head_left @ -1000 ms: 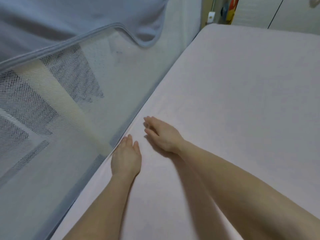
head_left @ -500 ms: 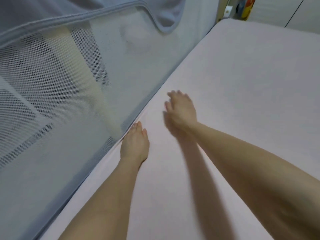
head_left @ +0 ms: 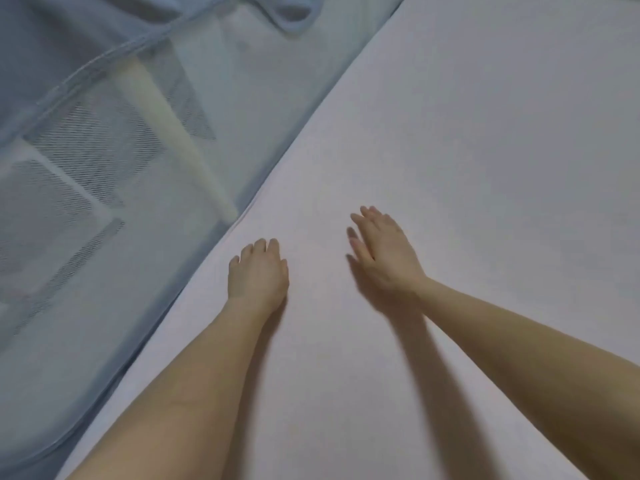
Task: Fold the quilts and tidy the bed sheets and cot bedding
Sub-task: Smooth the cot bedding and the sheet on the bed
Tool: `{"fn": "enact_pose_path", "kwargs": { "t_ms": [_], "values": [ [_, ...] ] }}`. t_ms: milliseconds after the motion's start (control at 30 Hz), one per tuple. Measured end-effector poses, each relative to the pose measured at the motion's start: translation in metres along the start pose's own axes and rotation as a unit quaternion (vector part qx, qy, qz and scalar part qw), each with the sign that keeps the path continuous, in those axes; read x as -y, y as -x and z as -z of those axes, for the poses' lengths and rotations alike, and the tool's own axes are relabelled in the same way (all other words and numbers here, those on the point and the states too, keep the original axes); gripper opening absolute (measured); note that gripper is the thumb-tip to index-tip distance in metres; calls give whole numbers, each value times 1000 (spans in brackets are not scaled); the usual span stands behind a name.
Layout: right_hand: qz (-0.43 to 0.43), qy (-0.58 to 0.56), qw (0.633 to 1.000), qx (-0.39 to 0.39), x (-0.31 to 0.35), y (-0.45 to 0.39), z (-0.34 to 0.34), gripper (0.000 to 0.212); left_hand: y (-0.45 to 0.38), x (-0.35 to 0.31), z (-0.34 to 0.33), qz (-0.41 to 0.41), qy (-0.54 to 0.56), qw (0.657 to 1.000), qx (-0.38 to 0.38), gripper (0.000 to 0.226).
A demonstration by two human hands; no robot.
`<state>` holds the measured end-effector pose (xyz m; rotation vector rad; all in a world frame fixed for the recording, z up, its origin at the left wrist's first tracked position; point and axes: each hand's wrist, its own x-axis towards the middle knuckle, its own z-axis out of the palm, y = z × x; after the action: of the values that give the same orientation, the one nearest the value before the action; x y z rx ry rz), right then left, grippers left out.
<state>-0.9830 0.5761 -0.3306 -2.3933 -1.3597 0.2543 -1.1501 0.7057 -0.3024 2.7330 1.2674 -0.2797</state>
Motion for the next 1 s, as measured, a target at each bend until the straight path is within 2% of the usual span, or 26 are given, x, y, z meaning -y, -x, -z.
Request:
{"fn": "enact_pose_path", "kwargs": {
  "t_ms": [133,300,400,467,567,667,800,900,1000],
  "values": [
    [-162,51,985,-25,-113,94,74,53,42,-111,2,-106,64,992,11,48],
    [-365,129,921,-35,-264,249,142,60,127,-299,-41,-257,85,962,27,61],
    [-415,117,902,-21,-300,308,142,64,170,-352,-78,-278,50,959,35,63],
    [-405,121,906,-19,-308,334,130,63,190,-360,-99,-269,20,963,15,63],
    [-351,133,926,-23,-289,353,107,63,210,-342,-114,-252,7,968,-15,64],
    [-289,117,950,-13,-238,345,82,64,217,-288,-115,-225,-7,974,-26,66],
    [-205,105,973,14,-134,312,35,66,211,-177,-106,-147,-22,989,-9,69],
    [-188,98,977,16,-47,278,-7,69,211,-84,-101,-64,-11,998,3,69],
    [-160,96,982,18,37,241,-48,71,216,3,-102,-24,-7,1000,-6,68]
  ]
}}
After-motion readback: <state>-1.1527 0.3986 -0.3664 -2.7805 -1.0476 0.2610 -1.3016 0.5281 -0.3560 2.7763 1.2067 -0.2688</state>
